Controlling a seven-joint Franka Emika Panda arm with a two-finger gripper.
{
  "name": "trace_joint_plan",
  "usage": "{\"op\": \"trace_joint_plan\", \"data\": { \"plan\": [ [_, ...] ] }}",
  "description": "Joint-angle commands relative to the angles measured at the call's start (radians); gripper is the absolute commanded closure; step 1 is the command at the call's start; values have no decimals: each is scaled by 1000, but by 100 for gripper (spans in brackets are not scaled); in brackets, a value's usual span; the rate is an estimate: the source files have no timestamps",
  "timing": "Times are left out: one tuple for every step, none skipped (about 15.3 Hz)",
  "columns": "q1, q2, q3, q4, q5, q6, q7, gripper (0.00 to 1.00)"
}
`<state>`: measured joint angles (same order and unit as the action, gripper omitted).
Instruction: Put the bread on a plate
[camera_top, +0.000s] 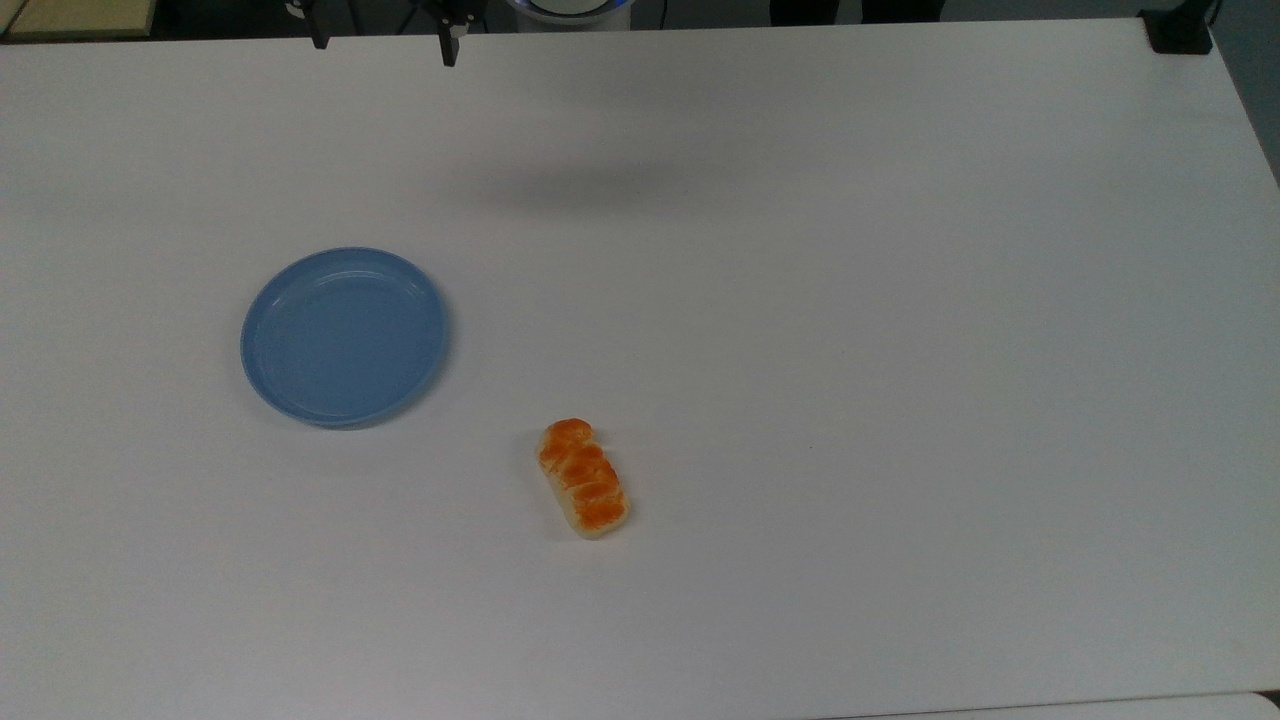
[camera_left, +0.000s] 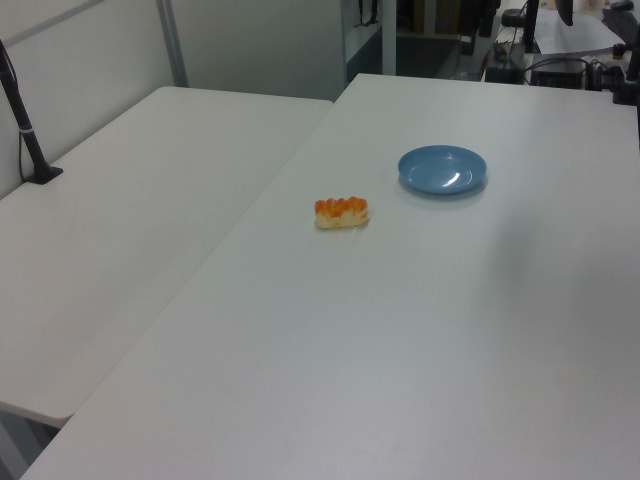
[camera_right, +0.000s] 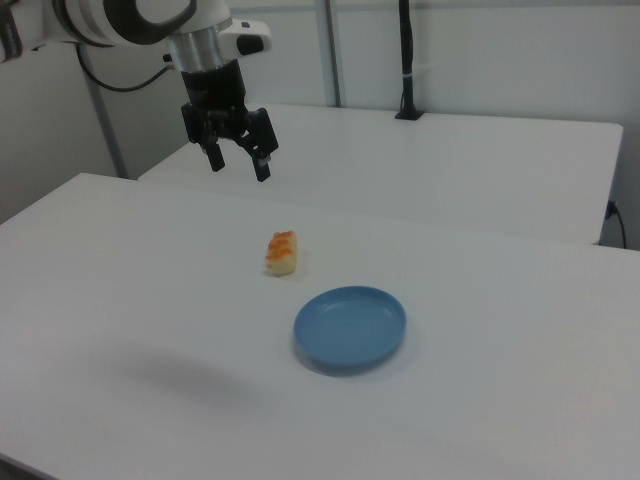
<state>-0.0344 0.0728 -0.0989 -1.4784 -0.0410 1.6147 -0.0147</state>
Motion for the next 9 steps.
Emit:
{"op": "trace_joint_plan", "data": {
  "plan": [
    [1, -18, 2, -22, 19, -9, -5, 0],
    [1, -16, 2, -23, 19, -7, -5, 0],
    [1, -16, 2, -25, 19, -7, -7, 0],
    [2, -16, 2, -25, 19, -7, -8, 0],
    [2, -13, 2, -25, 19, -4, -8, 0],
    [2, -11, 2, -25, 18, -4, -8, 0],
    [2, -10, 2, -25, 18, -3, -11, 0],
    [2, -8, 2, -25, 18, -3, -17, 0],
    [2, -8, 2, -25, 18, -1, -17, 0]
  ]
}}
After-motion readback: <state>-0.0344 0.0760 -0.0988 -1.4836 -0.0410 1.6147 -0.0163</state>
